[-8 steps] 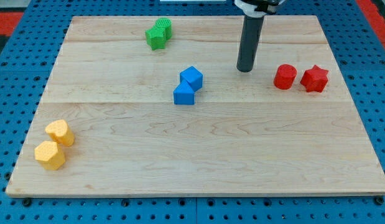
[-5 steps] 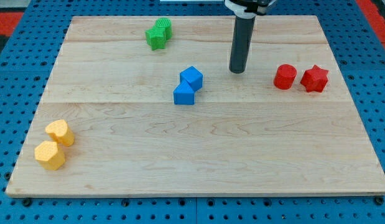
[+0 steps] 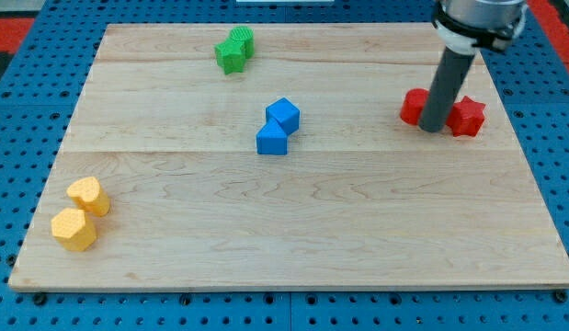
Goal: Slide the red circle closer to the green circle
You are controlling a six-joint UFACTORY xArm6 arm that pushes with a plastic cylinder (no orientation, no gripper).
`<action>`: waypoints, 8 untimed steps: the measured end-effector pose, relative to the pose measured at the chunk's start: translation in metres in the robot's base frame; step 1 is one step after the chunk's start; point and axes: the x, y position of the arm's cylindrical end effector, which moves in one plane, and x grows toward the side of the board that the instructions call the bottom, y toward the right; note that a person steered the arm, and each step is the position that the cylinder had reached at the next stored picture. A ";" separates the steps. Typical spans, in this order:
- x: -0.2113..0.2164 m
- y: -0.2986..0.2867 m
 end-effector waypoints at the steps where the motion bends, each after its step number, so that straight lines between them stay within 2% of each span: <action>1: -0.029 -0.013; 4: -0.096 0.000; 6: -0.132 -0.132; 8: -0.195 -0.180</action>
